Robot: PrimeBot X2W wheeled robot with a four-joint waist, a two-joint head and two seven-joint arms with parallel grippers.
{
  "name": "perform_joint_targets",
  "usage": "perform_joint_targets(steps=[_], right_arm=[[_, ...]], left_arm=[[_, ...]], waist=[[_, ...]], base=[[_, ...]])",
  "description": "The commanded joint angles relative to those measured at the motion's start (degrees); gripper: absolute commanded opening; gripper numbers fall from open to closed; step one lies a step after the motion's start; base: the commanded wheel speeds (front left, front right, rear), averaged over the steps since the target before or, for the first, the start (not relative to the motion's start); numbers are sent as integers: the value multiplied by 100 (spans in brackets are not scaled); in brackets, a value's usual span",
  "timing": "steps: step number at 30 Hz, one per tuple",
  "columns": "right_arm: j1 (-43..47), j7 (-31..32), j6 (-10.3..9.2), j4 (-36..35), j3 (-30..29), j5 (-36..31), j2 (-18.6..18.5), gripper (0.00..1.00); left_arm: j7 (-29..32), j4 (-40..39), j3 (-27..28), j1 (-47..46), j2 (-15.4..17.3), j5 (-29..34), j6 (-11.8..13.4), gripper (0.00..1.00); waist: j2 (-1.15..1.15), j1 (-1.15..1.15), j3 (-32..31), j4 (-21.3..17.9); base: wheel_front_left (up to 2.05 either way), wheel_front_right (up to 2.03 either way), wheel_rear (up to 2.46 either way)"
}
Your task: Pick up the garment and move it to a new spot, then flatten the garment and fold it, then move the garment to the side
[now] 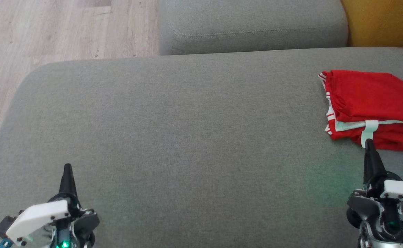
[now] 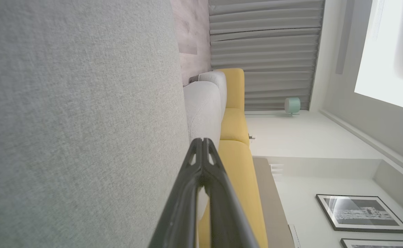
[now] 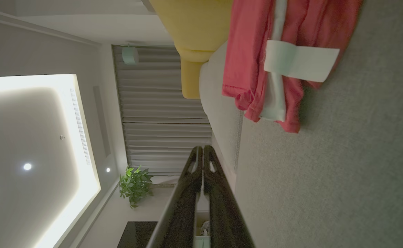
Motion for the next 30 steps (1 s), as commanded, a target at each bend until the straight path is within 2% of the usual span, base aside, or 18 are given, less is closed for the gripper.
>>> perform_joint_targets(steps=[1, 30], right_arm=[[-125, 81, -4, -260, 93, 217, -22, 0], [-123, 105, -4, -269, 84, 311, -22, 0]], left_arm=[[66, -226, 240, -159, 49, -165, -74, 0], [90, -235, 259, -157, 50, -245, -85, 0]], waist=[[0, 0, 0, 1], [0, 0, 0, 2]], base=[[0, 0, 0], [0, 0, 0]])
